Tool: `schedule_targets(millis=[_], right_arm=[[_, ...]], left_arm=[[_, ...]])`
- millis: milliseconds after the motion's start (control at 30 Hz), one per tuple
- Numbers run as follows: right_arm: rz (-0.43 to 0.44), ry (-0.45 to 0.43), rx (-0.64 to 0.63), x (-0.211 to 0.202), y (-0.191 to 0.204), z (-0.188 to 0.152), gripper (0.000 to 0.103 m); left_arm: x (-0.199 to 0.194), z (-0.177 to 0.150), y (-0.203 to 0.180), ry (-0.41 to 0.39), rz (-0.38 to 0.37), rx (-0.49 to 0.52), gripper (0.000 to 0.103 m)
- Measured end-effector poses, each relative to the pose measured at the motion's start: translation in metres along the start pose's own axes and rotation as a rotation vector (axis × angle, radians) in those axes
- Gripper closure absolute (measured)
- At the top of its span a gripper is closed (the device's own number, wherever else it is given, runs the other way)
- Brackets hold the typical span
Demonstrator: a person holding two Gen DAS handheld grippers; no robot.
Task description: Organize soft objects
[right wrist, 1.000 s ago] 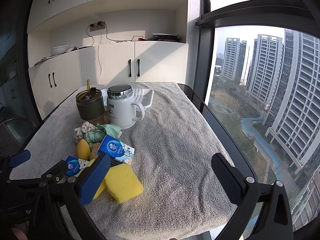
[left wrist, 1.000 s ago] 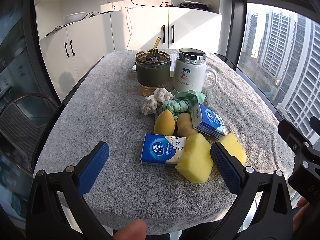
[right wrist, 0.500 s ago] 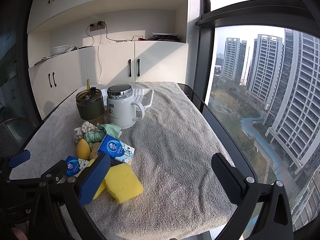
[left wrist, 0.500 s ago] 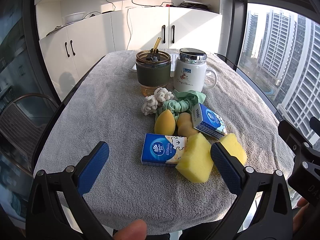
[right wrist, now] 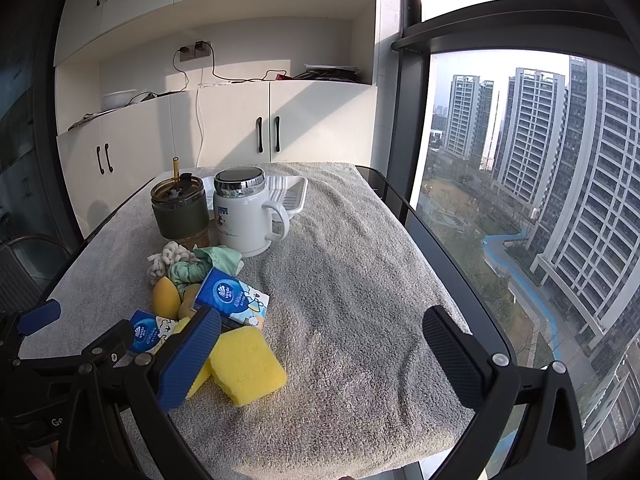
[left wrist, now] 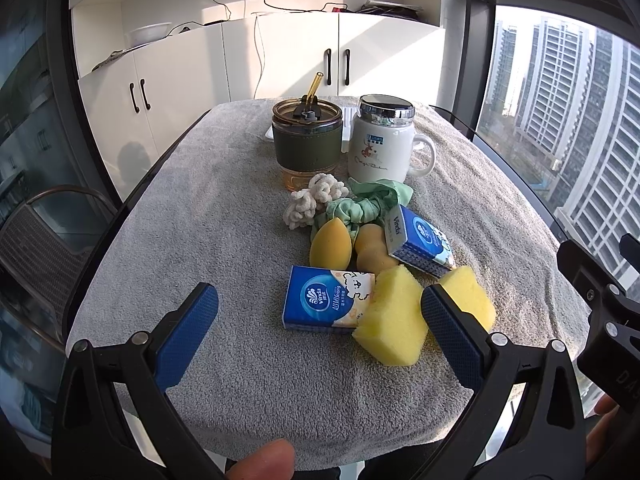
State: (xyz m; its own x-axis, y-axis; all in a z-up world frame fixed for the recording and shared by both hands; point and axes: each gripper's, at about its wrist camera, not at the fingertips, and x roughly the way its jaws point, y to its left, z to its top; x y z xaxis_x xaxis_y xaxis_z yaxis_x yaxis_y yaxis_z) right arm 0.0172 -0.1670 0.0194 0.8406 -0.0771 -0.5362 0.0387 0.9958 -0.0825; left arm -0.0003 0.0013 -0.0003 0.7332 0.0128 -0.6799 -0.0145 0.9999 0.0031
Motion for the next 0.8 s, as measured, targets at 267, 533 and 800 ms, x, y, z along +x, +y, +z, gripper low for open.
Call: schedule_targets(millis=[267, 533, 800], right_arm=[[-0.001, 0.007, -0.001, 0.003, 0.000, -0.004, 0.000], [-0.003, 0.022, -0.003, 0.005, 0.000, -0.005, 0.000], [-0.003, 0.044, -0.008, 0.007, 0.001, -0.005, 0.000]], left_arm=[[0.006, 0.000, 0.004, 0.012, -0.013, -0.003, 0.000], [0.012, -0.003, 0.009, 0.025, -0.031, -0.004, 0.000], [0.020, -0.005, 0.012, 0.043, -0.040, -0.005, 0.000]])
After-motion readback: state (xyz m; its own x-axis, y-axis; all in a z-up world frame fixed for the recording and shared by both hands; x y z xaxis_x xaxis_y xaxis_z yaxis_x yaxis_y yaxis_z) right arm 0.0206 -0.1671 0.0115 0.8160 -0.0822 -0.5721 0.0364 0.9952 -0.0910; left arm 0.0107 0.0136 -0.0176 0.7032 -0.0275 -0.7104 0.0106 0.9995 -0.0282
